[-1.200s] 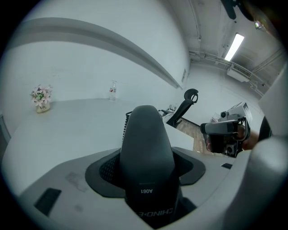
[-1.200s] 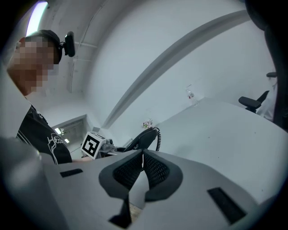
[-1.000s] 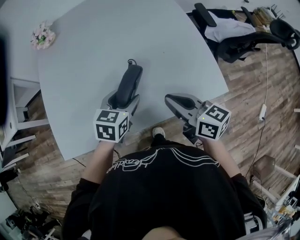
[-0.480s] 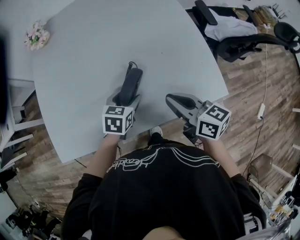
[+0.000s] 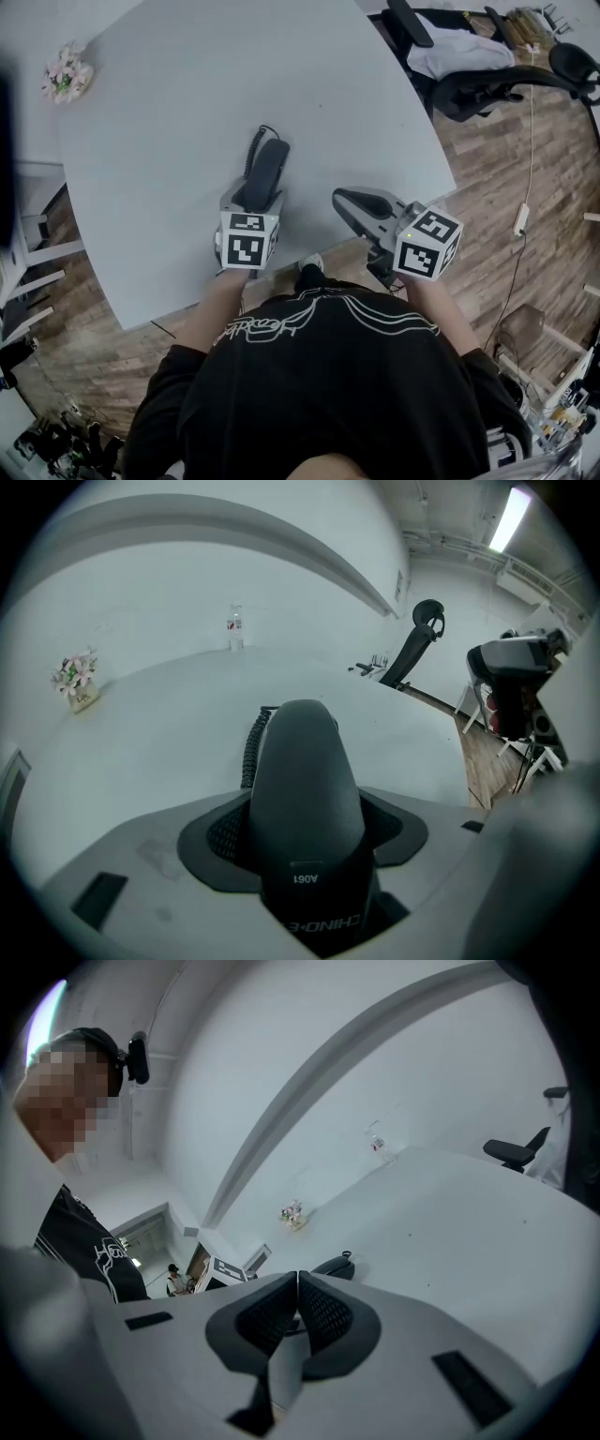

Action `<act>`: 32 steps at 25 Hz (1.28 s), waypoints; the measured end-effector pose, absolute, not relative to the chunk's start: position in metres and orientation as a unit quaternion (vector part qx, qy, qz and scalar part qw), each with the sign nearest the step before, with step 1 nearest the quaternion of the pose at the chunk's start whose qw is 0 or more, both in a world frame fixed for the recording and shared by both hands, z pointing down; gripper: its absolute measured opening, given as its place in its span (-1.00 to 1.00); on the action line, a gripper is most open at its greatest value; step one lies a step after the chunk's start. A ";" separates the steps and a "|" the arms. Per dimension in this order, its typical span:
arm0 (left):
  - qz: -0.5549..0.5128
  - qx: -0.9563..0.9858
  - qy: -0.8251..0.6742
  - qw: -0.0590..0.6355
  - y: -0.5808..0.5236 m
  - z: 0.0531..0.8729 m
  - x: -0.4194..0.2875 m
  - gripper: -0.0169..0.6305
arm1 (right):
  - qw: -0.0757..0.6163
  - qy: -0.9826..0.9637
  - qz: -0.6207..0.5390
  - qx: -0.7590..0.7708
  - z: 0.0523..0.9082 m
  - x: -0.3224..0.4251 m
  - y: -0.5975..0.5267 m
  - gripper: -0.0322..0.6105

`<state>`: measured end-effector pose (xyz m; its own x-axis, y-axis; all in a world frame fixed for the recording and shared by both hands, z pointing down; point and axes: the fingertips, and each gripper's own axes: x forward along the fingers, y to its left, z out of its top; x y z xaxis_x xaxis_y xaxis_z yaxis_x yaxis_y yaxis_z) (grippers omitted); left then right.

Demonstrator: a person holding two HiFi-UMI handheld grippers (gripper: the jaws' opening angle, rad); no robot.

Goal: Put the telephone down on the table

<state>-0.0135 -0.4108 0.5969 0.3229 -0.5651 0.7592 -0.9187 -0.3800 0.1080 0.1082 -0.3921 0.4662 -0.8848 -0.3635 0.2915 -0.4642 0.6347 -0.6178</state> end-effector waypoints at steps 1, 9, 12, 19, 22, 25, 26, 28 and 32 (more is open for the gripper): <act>0.327 0.765 -0.484 0.271 -0.410 0.599 -0.012 -0.08 | 0.070 -0.901 0.361 0.230 0.467 0.109 -0.392 -0.78; 0.369 0.753 -0.484 0.250 -0.408 0.607 -0.006 -0.08 | 0.066 -0.900 0.367 0.227 0.471 0.106 -0.392 -0.78; 0.374 0.751 -0.480 0.256 -0.408 0.608 -0.005 -0.08 | 0.065 -0.899 0.370 0.224 0.473 0.104 -0.391 -0.78; 0.361 0.768 -0.473 0.236 -0.410 0.603 0.000 -0.04 | 0.070 -0.899 0.372 0.221 0.477 0.102 -0.394 -0.78; 0.333 0.785 -0.468 0.233 -0.409 0.596 0.003 0.10 | 0.076 -0.898 0.373 0.220 0.479 0.100 -0.393 -0.78; 0.302 0.802 -0.461 0.228 -0.406 0.578 0.002 0.14 | 0.082 -0.899 0.370 0.222 0.479 0.098 -0.389 -0.78; 0.293 0.809 -0.456 0.227 -0.403 0.570 0.002 0.14 | 0.085 -0.899 0.366 0.224 0.478 0.097 -0.387 -0.78; 0.274 0.819 -0.451 0.224 -0.399 0.556 -0.002 0.14 | 0.092 -0.902 0.355 0.228 0.476 0.096 -0.384 -0.78; 0.229 0.825 -0.462 0.232 -0.380 0.523 -0.023 0.14 | 0.085 -0.909 0.343 0.222 0.463 0.084 -0.370 -0.78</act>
<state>-0.0230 -0.3797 0.5231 0.4689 -0.6557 0.5918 -0.8678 -0.4666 0.1706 0.0838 -0.3700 0.4633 -0.8871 -0.3444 0.3074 -0.4616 0.6658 -0.5863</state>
